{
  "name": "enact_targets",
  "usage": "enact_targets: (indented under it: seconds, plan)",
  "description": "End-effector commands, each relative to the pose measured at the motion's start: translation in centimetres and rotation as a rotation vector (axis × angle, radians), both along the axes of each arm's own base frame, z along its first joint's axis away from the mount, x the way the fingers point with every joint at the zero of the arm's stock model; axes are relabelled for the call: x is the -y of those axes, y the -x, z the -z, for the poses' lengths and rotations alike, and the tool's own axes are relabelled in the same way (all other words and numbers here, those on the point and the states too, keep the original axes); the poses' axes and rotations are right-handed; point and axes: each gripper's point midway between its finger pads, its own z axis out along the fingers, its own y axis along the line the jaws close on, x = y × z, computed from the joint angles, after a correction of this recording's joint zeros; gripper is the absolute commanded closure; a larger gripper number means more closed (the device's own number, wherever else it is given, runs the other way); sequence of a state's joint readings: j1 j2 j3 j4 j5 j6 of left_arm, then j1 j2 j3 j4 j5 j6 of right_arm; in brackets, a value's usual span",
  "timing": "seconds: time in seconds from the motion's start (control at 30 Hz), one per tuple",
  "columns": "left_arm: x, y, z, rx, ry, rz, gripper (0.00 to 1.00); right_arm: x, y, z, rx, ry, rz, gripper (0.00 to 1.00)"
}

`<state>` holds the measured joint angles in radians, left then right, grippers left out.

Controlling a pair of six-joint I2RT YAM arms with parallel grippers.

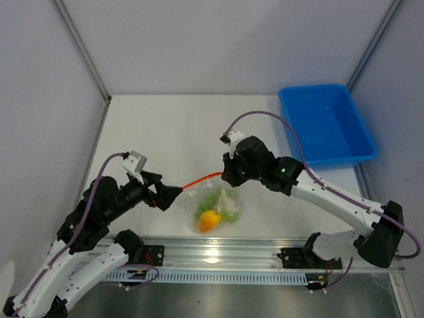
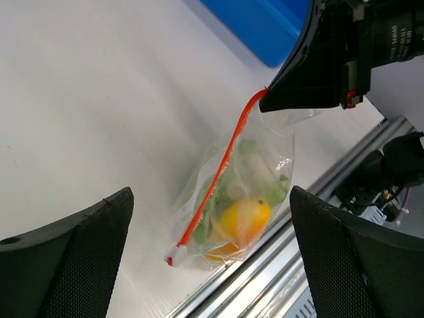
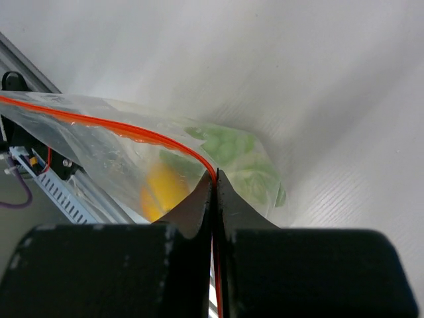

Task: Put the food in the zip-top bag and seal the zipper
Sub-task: Place the zipper food storage bag at the center of the board.

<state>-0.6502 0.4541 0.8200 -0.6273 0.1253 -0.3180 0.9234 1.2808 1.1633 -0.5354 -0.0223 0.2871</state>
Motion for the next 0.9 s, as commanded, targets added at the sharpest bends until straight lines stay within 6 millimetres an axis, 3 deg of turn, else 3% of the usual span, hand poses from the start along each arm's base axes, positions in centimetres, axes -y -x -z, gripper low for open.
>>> enact_targets:
  seconds: [0.0, 0.23, 0.3, 0.37, 0.43, 0.47, 0.5, 0.53, 0.57, 0.6, 0.67, 0.7, 0.73, 0.77, 0.8, 0.83, 0.87]
  plan:
    - [-2.3, -0.1, -3.1, 0.095, 0.054, -0.111, 0.01, -0.7, -2.4, -1.7, 0.026, -0.024, 0.054, 1.00]
    - [-2.9, 1.2, -3.3, 0.115, 0.081, -0.094, 0.01, -0.8, -8.3, -0.5, -0.018, -0.025, 0.147, 1.00]
    - [-2.8, 1.4, -3.3, 0.112, 0.091, -0.085, 0.00, -0.9, -10.0, 1.0, -0.046, 0.001, 0.166, 1.00]
    - [-2.5, 1.8, -3.3, 0.114, 0.101, -0.064, 0.00, -0.8, -12.1, 0.7, -0.037, -0.004, 0.193, 1.00]
    - [-2.5, 2.0, -3.3, 0.112, 0.108, -0.054, 0.01, -0.4, -14.3, 2.3, -0.056, 0.025, 0.224, 1.00]
    - [-2.4, 2.1, -3.2, 0.110, 0.110, -0.050, 0.00, -0.6, -15.5, 1.5, -0.038, 0.015, 0.232, 1.00]
    - [-2.4, 2.1, -3.2, 0.111, 0.112, -0.046, 0.00, -0.6, -16.6, 3.1, -0.054, 0.043, 0.242, 1.00]
    - [-2.3, 2.2, -2.9, 0.102, 0.109, -0.043, 0.01, -0.5, -17.6, 3.5, -0.047, 0.057, 0.254, 1.00]
    - [-2.2, 2.3, -2.9, 0.104, 0.112, -0.036, 0.01, -0.1, -19.3, 2.6, -0.026, 0.044, 0.279, 1.00]
    - [-2.1, 2.3, -2.9, 0.101, 0.113, -0.031, 0.00, 0.0, -20.3, 4.5, -0.056, 0.076, 0.289, 1.00]
    - [-2.0, 2.5, -2.7, 0.090, 0.117, -0.021, 0.00, 0.6, -22.5, 5.0, -0.043, 0.088, 0.314, 1.00]
    - [-1.9, 2.5, -2.7, 0.089, 0.119, -0.018, 0.00, 0.4, -23.7, 3.9, -0.023, 0.079, 0.323, 1.00]
    - [-1.8, 2.5, -2.6, 0.084, 0.122, -0.013, 0.00, 0.3, -24.6, 6.1, -0.051, 0.112, 0.326, 1.00]
    - [-1.7, 2.6, -2.6, 0.084, 0.126, -0.007, 0.01, 0.9, -25.7, 6.4, -0.051, 0.122, 0.341, 1.00]
    - [-1.6, 2.7, -2.6, 0.081, 0.129, -0.002, 0.00, 0.8, -26.9, 5.4, -0.035, 0.115, 0.349, 1.00]
    - [-1.5, 2.7, -2.6, 0.075, 0.133, 0.003, 0.00, 0.8, -27.7, 7.7, -0.067, 0.148, 0.353, 1.00]
    - [-1.4, 2.8, -2.6, 0.075, 0.135, 0.008, 0.01, 0.9, -28.3, 8.2, -0.073, 0.157, 0.360, 1.00]
